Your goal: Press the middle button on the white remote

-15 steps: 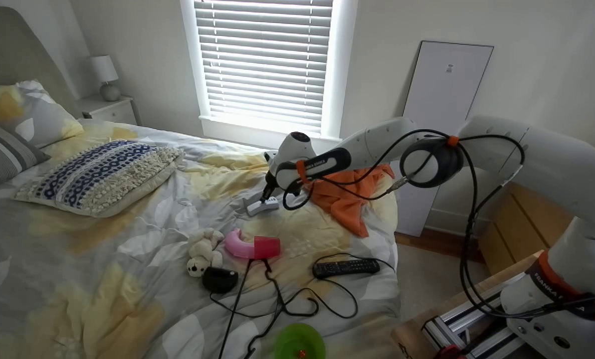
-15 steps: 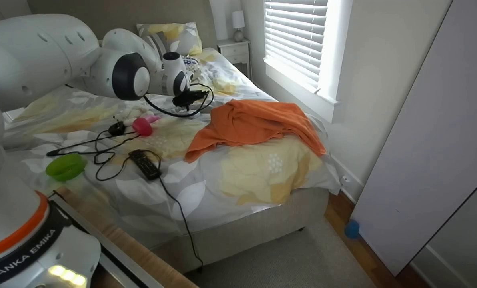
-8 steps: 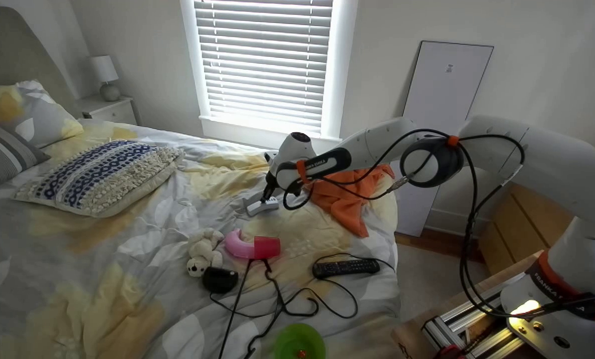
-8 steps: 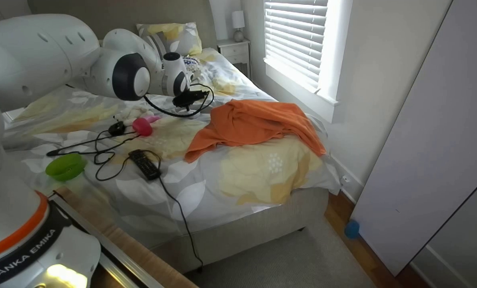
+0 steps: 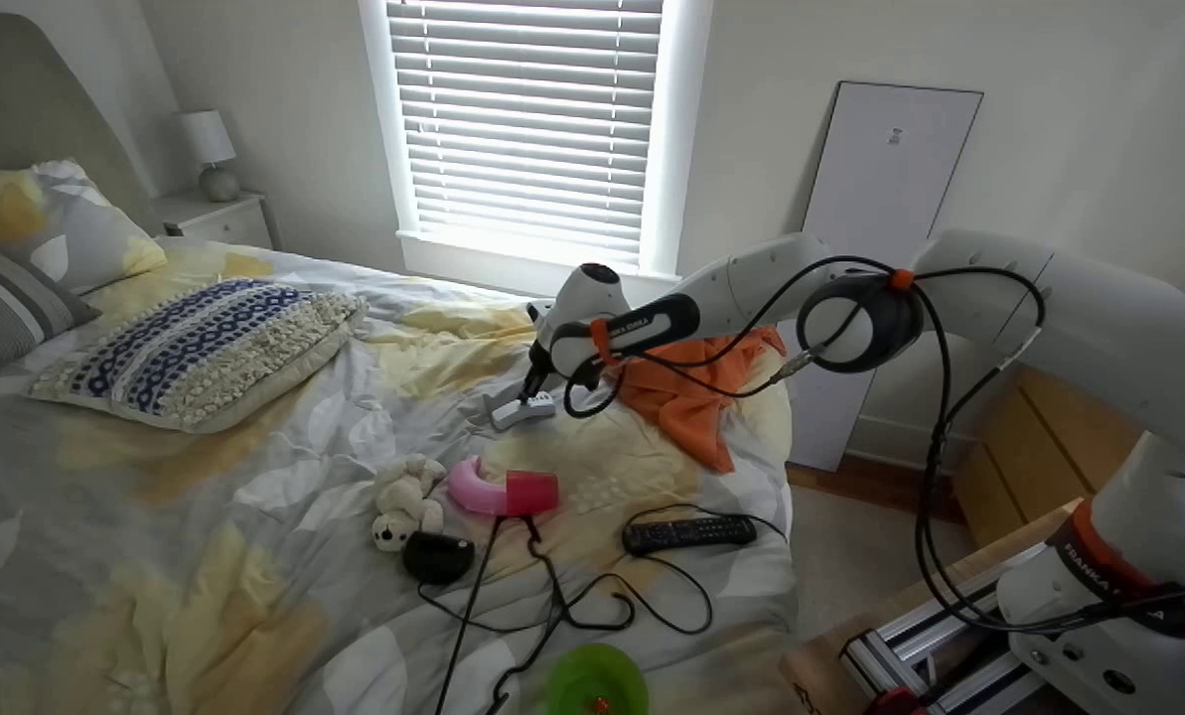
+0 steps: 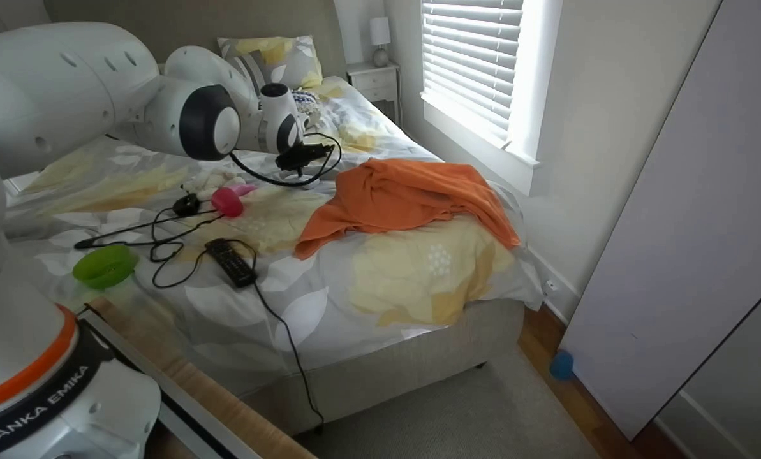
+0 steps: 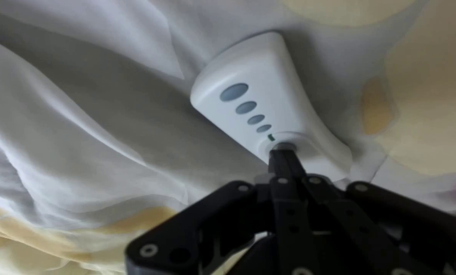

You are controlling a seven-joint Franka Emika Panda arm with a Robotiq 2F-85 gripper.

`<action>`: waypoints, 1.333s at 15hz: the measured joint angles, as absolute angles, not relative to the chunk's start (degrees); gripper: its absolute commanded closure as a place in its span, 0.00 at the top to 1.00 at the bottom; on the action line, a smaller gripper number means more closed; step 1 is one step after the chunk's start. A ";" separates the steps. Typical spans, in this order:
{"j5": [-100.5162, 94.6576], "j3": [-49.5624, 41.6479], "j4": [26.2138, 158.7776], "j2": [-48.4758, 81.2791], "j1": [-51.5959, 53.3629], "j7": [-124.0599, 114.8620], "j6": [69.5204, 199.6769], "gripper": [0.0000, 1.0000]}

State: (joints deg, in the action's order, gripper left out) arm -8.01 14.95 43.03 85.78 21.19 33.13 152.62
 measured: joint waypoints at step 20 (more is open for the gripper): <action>-7.01 18.38 46.81 85.57 18.81 35.83 155.40 0.00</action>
